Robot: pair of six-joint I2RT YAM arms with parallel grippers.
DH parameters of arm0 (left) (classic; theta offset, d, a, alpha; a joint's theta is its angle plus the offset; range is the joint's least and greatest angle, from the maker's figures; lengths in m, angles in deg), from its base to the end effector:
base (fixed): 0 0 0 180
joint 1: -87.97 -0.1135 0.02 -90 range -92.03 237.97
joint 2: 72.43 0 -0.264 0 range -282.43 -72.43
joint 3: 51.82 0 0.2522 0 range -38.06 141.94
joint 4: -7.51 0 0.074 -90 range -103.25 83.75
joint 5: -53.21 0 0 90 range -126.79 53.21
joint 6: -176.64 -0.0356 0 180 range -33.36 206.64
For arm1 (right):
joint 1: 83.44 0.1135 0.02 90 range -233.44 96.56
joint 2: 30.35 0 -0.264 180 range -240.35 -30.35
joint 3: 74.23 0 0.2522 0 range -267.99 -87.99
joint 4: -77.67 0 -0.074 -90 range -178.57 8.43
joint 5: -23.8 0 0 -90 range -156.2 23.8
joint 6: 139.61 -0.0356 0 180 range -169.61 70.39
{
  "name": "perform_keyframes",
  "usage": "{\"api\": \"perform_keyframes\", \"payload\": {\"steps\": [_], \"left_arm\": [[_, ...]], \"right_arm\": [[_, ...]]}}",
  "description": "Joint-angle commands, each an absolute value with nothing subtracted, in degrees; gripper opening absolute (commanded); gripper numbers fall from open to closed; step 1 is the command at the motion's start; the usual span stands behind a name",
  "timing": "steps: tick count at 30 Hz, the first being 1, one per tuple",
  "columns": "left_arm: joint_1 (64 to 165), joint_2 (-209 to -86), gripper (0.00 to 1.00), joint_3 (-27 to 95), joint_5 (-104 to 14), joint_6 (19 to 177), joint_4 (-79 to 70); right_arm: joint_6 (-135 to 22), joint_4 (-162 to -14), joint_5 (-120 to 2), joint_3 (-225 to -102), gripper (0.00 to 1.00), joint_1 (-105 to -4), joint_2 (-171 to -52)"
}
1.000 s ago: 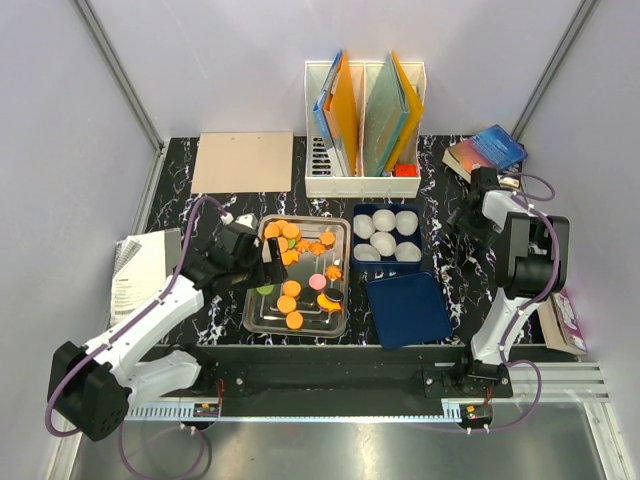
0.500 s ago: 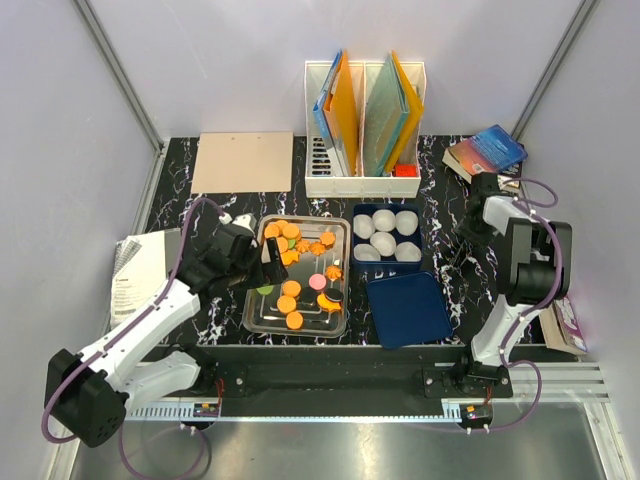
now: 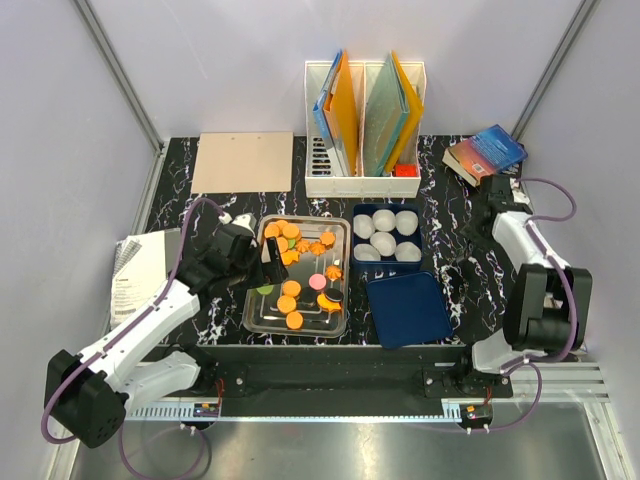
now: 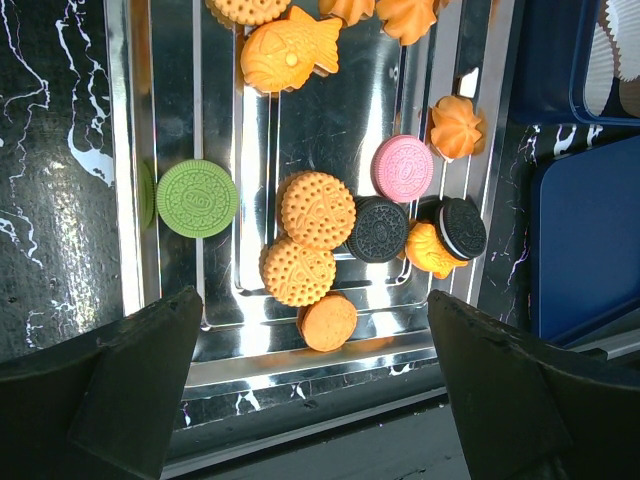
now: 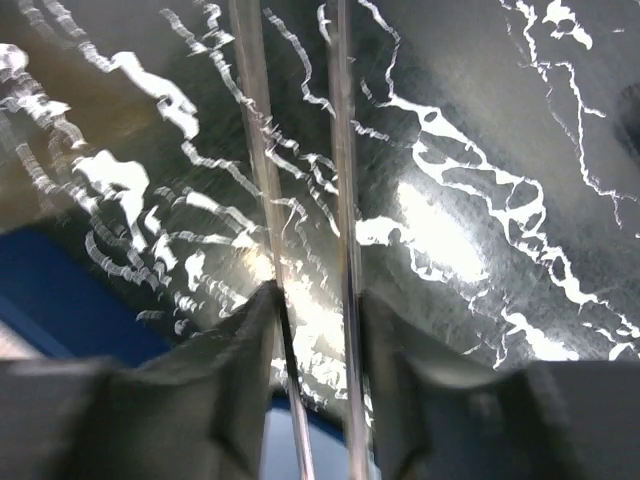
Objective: Pack the cookies
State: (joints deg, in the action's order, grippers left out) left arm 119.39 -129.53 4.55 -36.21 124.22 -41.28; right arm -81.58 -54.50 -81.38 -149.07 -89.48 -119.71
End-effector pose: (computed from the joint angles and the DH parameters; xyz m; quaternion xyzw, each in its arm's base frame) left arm 0.1708 -0.1039 0.2486 -0.0522 0.9368 -0.1920 0.2878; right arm 0.3088 -0.0420 0.2183 0.3433 0.8998 -0.0718 0.2596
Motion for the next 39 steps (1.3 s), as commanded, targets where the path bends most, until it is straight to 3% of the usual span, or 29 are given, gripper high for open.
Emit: {"api": "perform_keyframes", "payload": {"steps": [1,4,10,14,21,24,28,32,39], "left_arm": [[119.61,-129.30,0.99,4.74,-37.06,124.61,-39.48],[119.70,-129.47,0.99,4.74,-36.88,124.69,-39.56],[119.70,-130.44,0.99,5.35,-36.97,124.78,-39.56],[119.61,-130.26,0.99,5.53,-36.88,125.13,-39.56],[119.61,-130.18,0.99,5.79,-34.95,125.48,-39.56],[119.61,-130.53,0.99,6.23,-34.77,125.57,-39.56],[119.78,-131.23,0.99,7.38,-34.77,125.66,-39.56],[119.87,-131.06,0.99,8.78,-33.02,125.13,-41.06],[119.79,-128.42,0.99,8.52,-30.02,125.75,-43.69]], "right_arm": [[-82.30,-56.22,-78.51,-146.01,0.20,-88.62,-111.92],[-82.83,-57.28,-77.10,-143.81,0.01,-88.27,-106.73],[-81.78,-57.10,-73.68,-142.05,0.00,-88.18,-98.38],[-78.97,-61.48,-62.11,-138.98,0.00,-88.18,-89.79],[-75.10,-61.06,-52.32,-135.90,0.00,-87.39,-81.24],[-74.92,-60.18,-48.80,-135.89,0.03,-84.33,-80.01],[-76.50,-58.16,-54.23,-137.38,0.04,-72.22,-80.70],[-75.80,-55.44,-65.91,-140.28,0.20,-59.20,-82.81],[-74.66,-54.03,-67.69,-141.78,0.28,-55.31,-81.94]]}}
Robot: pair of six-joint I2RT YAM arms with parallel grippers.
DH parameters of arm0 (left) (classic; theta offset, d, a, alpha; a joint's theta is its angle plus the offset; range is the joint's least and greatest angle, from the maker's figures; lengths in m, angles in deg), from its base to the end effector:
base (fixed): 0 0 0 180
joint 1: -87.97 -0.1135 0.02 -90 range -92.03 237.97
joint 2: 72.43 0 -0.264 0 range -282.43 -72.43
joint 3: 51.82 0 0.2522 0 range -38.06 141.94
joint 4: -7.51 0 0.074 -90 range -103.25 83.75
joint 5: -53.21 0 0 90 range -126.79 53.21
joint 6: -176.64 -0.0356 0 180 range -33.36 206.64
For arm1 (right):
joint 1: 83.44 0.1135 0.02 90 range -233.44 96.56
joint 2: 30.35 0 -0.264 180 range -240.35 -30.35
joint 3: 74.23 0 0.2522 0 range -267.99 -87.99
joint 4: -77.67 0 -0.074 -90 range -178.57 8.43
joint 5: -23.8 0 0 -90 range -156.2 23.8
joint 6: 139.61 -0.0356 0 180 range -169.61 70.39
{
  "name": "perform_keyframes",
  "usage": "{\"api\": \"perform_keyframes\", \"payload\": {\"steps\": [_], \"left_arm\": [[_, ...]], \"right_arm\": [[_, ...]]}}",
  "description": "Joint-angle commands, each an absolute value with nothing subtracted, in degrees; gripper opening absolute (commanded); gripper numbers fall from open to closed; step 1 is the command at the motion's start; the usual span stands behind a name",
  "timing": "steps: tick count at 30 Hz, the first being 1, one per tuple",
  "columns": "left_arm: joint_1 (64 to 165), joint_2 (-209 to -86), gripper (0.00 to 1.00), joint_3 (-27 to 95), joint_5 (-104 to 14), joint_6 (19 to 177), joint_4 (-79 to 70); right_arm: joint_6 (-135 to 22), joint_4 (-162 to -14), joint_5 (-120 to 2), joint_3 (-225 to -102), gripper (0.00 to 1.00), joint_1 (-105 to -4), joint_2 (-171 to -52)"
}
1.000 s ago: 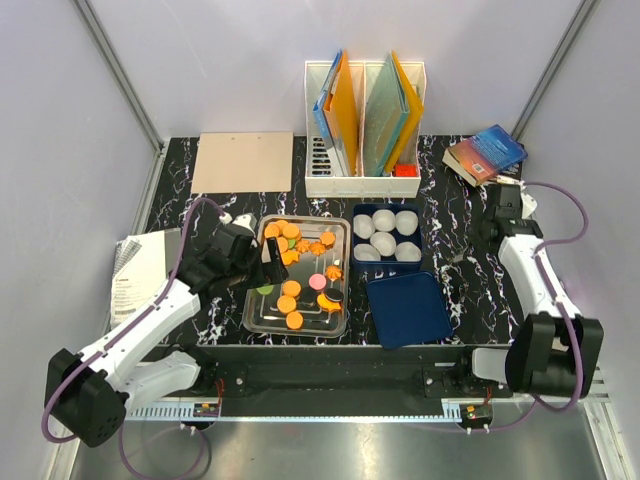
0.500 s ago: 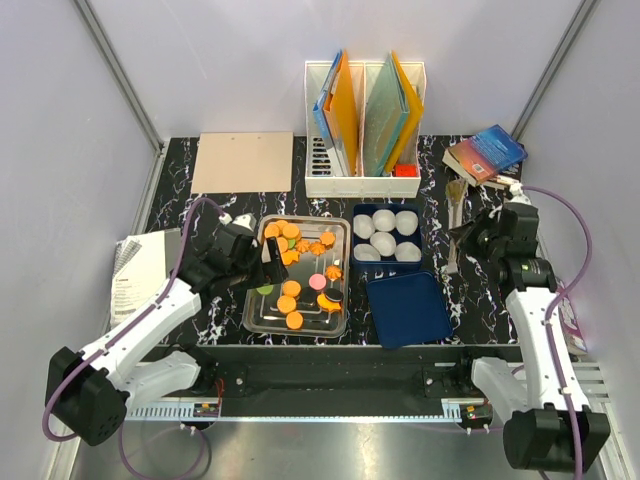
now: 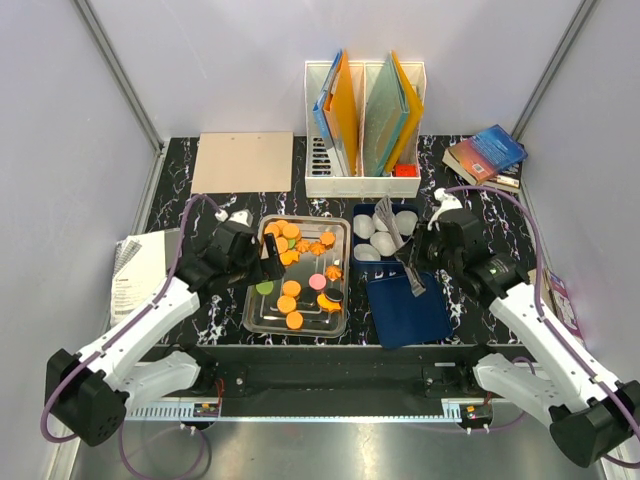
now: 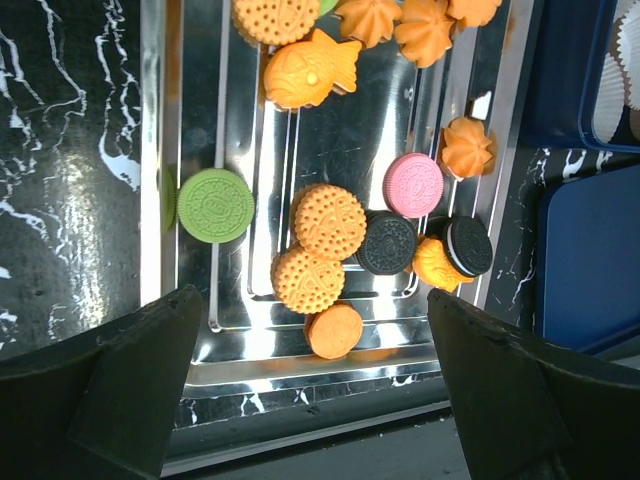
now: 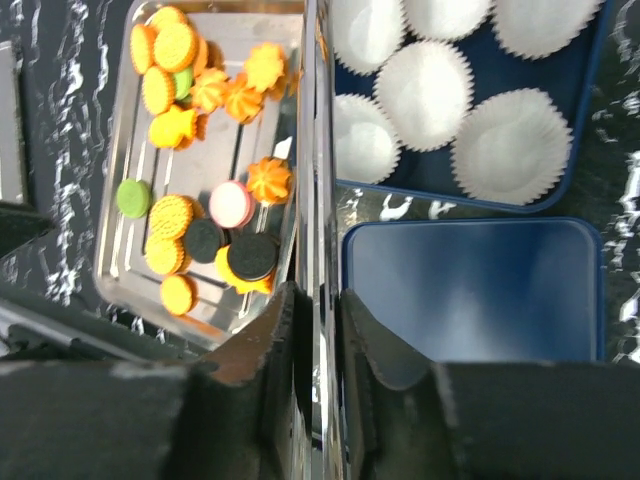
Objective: Pack the cookies
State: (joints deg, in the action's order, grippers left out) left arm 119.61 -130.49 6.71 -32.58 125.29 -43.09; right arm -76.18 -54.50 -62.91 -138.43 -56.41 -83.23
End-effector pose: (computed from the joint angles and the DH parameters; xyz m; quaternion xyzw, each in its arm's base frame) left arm 0.1740 -0.1041 0.2556 -0.0699 0.9369 -0.1679 0.2985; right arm 0.1737 0.0909 0.3083 -0.0165 0.8926 0.2257 0.3900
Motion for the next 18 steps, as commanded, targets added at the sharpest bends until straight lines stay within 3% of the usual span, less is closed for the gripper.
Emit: {"api": "perform_keyframes", "payload": {"steps": [1,9,18], "left_arm": [[119.79,-128.16,0.99,8.35,-29.94,126.01,-43.70],[119.87,-129.30,0.99,7.99,-29.76,126.71,-43.70],[119.87,-128.16,0.99,8.26,-28.18,126.54,-44.75]], "right_arm": [[-74.22,-53.51,-67.60,-141.87,0.30,-55.14,-81.85],[-73.96,-55.26,-63.74,-141.17,0.47,-51.98,-83.08],[-73.87,-58.16,-63.82,-142.57,0.50,-45.13,-86.50]]}}
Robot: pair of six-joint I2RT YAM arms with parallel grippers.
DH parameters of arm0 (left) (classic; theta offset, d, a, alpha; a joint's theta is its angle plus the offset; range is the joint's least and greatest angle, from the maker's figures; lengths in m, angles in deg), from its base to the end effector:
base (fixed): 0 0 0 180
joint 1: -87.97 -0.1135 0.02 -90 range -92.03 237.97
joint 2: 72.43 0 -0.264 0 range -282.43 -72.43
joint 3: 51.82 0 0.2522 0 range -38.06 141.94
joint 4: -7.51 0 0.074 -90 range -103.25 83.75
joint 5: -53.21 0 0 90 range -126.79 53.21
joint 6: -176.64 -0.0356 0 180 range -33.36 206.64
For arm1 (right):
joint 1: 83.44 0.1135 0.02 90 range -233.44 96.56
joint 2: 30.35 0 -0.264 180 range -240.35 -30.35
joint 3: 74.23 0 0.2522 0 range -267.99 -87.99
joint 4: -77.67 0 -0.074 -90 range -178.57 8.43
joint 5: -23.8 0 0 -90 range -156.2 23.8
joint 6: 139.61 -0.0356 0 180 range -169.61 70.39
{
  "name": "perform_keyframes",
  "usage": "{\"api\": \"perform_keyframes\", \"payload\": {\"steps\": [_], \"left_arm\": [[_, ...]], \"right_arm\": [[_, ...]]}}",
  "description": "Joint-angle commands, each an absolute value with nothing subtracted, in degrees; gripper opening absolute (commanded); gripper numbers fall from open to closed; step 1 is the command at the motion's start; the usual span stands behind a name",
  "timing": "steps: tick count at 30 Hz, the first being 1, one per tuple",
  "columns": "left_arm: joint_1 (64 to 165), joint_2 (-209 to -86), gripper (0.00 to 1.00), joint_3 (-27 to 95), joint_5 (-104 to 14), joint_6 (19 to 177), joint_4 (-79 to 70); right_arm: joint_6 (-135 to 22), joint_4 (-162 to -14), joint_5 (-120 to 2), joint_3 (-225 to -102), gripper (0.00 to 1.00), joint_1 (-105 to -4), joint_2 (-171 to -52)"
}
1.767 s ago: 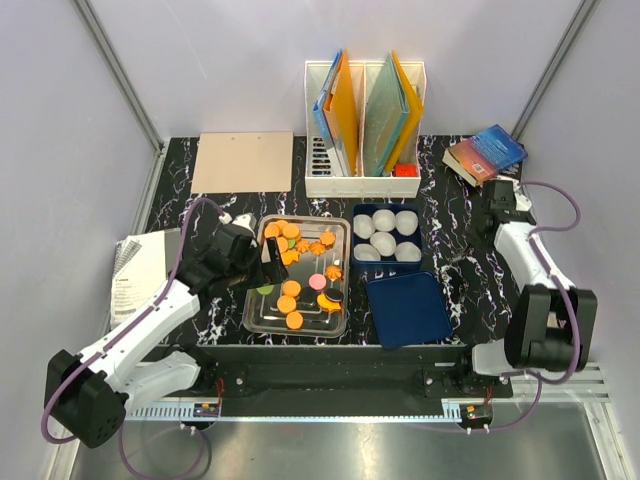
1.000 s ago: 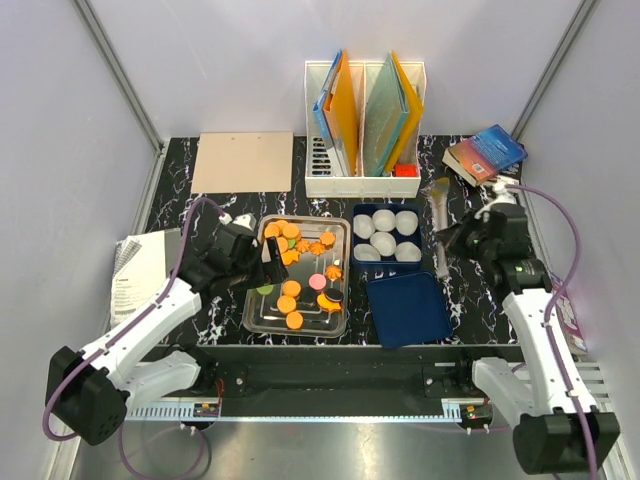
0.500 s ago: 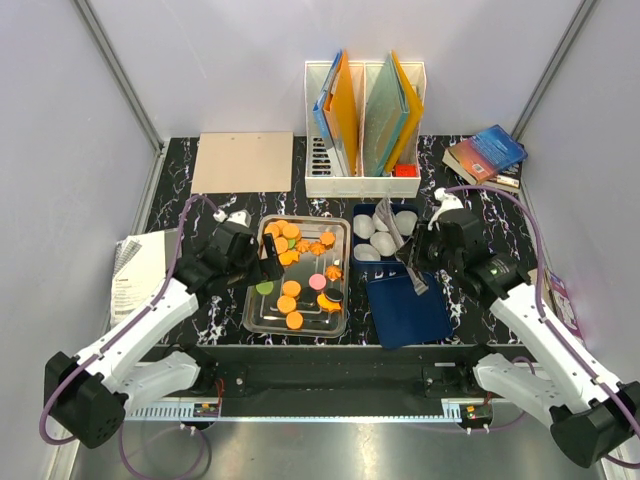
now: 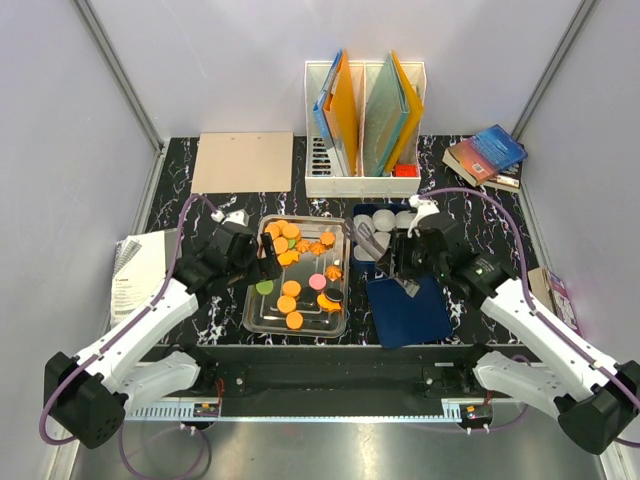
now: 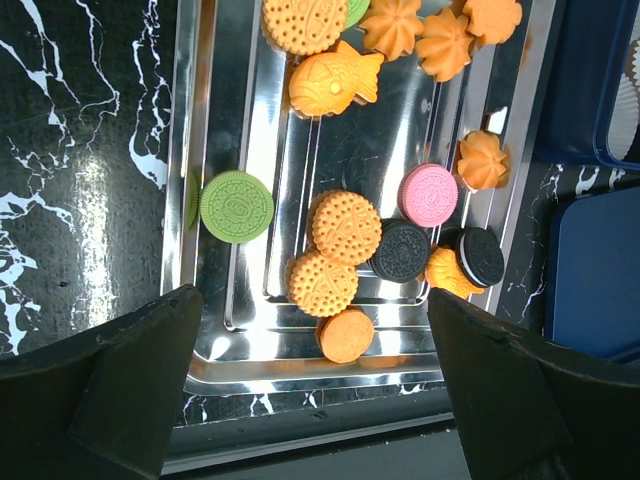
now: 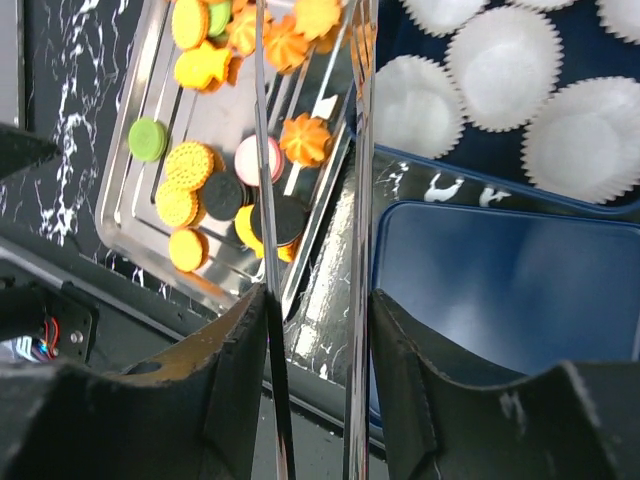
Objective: Pack the cookies
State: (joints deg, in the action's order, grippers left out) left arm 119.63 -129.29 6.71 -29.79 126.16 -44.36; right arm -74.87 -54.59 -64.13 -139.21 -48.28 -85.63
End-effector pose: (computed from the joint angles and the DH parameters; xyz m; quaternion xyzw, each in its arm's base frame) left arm 0.1706 -0.1001 0.2579 -0.0851 0.9349 -0.1510 0.3097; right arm 0.1665 0.1188 0.3055 -0.0854 0.8948 0.2344 0.3703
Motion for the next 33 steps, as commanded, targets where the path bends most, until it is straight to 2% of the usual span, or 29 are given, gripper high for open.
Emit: {"api": "perform_keyframes", "payload": {"steps": [1,3,13,24,33], "left_arm": [[119.79,-128.07,0.99,8.08,-28.09,126.54,-44.84],[119.87,-127.72,0.99,8.08,-27.65,126.45,-45.19],[119.78,-124.12,0.99,9.66,-22.91,124.70,-49.49],[119.61,-121.92,0.99,8.61,-19.04,124.60,-52.75],[119.70,-122.44,0.99,7.38,-19.21,124.87,-52.40]], "right_arm": [[-73.87,-57.90,-64.69,-143.70,0.51,-44.16,-87.64],[-73.17,-57.37,-65.93,-145.03,0.54,-40.22,-88.96],[-71.05,-52.19,-80.51,-150.39,0.55,-25.27,-97.22],[-73.07,-42.70,-88.60,-150.66,0.57,-16.03,-98.02],[-78.87,-35.75,-89.84,-150.40,0.56,-10.58,-96.62]]}}
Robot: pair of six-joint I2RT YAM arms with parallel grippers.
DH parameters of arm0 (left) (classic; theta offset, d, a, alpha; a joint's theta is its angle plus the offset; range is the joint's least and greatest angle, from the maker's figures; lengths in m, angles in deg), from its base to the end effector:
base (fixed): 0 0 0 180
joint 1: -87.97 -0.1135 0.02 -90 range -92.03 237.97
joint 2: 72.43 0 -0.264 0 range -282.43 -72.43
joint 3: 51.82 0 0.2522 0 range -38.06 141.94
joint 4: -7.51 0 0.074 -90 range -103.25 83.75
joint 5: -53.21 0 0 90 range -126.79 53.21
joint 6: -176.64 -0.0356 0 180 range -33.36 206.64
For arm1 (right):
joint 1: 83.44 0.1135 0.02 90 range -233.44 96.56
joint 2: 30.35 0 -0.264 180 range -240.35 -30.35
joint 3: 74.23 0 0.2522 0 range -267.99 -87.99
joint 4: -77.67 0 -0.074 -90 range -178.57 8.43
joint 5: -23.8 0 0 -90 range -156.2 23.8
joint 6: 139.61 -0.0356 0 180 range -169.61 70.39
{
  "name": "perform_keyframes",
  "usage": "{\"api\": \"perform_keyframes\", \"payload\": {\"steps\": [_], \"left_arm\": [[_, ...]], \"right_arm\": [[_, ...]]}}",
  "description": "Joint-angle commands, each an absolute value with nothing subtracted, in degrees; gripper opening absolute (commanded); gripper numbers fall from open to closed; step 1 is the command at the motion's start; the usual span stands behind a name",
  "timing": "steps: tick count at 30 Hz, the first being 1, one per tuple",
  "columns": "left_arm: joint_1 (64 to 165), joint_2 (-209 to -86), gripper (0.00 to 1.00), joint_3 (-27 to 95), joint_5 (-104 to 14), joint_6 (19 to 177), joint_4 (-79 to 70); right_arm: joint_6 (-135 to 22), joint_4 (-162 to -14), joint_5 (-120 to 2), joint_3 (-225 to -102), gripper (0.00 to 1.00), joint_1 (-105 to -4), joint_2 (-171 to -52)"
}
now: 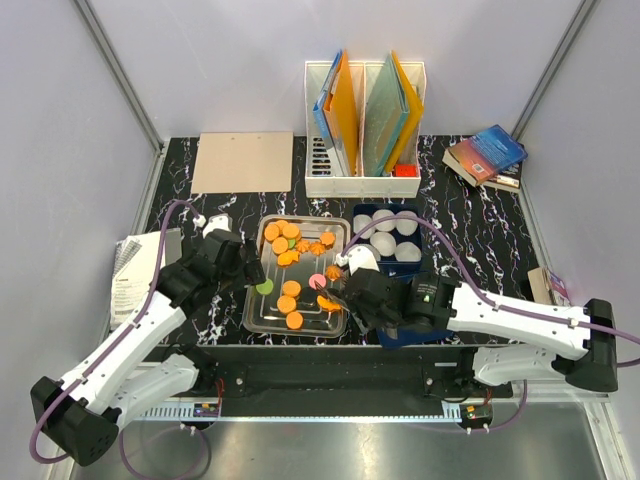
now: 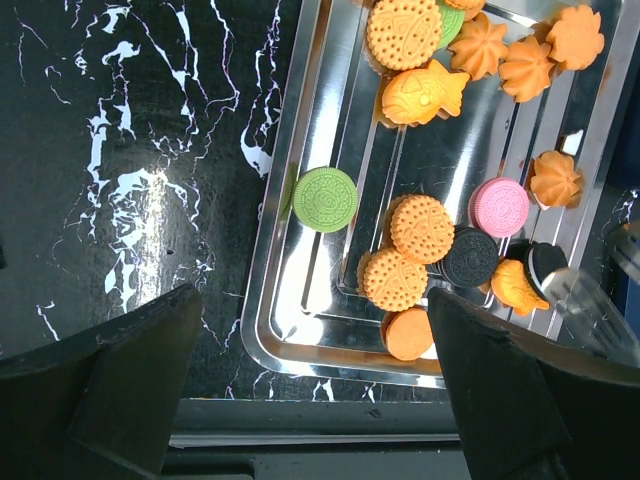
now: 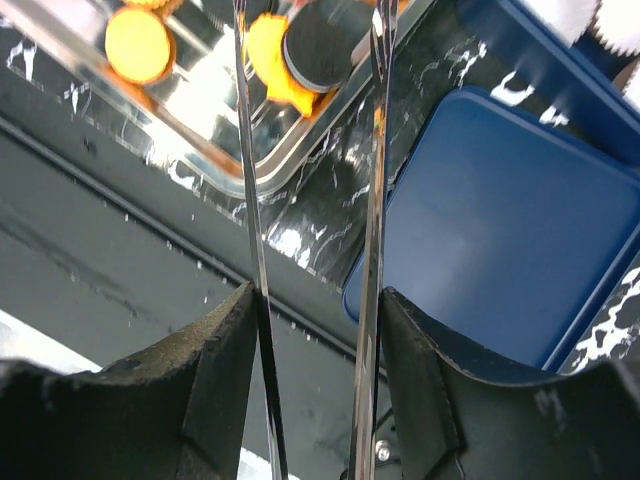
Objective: Pack the cookies
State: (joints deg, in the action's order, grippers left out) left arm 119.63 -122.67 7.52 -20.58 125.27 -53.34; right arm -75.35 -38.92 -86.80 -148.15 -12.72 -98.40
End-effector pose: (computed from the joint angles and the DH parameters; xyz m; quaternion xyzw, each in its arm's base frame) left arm 0.1475 -0.0793 0.2714 -0.1030 0.9308 -0.0778 0.3419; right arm 0.0877 0.2128 0.2936 -0.3152 0.8919 0.0907 0.3112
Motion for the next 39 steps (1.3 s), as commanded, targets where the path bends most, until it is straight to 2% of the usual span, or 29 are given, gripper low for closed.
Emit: {"api": "perform_keyframes", "payload": {"steps": [1,26,35,39], "left_arm": [[119.70,-122.53,0.99,7.46,-19.30,124.87,-52.22],[119.70,-122.44,0.99,6.41,-20.97,124.69,-51.43],[119.70,-122.44,0.99,6.50,-21.23,124.69,-51.43],[119.70,-122.18,0.99,6.59,-21.32,124.69,-51.43]], "right_arm": [[-79.31,-35.75,-89.67,-150.31,0.56,-10.23,-96.70],[-81.95,-38.03,-91.16,-149.96,0.45,-7.59,-106.28],[-83.36,-37.24,-93.44,-150.92,0.44,-7.59,-104.45],[-84.15,-37.15,-96.25,-151.71,0.35,-7.59,-101.10]]}}
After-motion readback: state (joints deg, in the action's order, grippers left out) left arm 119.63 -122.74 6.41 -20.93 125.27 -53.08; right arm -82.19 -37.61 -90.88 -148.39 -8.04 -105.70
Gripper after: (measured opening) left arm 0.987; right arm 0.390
